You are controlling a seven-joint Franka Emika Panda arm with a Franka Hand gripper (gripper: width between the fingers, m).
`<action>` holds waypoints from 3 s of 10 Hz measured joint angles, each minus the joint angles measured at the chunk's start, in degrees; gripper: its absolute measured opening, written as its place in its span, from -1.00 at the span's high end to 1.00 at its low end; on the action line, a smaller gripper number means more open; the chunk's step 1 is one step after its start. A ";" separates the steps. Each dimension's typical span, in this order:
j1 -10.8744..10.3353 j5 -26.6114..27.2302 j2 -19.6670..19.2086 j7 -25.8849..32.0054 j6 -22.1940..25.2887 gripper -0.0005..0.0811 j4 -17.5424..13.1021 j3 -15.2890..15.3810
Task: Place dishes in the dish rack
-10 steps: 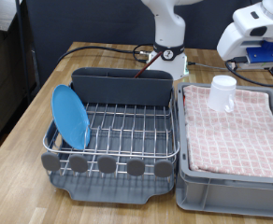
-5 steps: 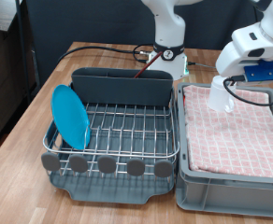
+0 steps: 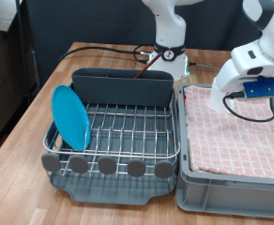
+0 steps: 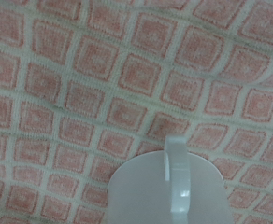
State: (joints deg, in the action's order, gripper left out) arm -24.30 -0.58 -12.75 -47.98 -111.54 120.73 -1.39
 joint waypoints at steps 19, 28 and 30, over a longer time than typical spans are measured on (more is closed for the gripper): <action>0.47 0.10 1.09 3.15 -9.79 0.82 9.94 -2.54; 0.53 -5.17 7.60 -0.13 -5.26 0.83 4.30 -3.67; 0.53 -9.46 9.60 -2.59 -5.62 0.83 2.75 -4.23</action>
State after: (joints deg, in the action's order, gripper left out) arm -23.76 -10.04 -3.16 -50.57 -117.16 123.48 -5.61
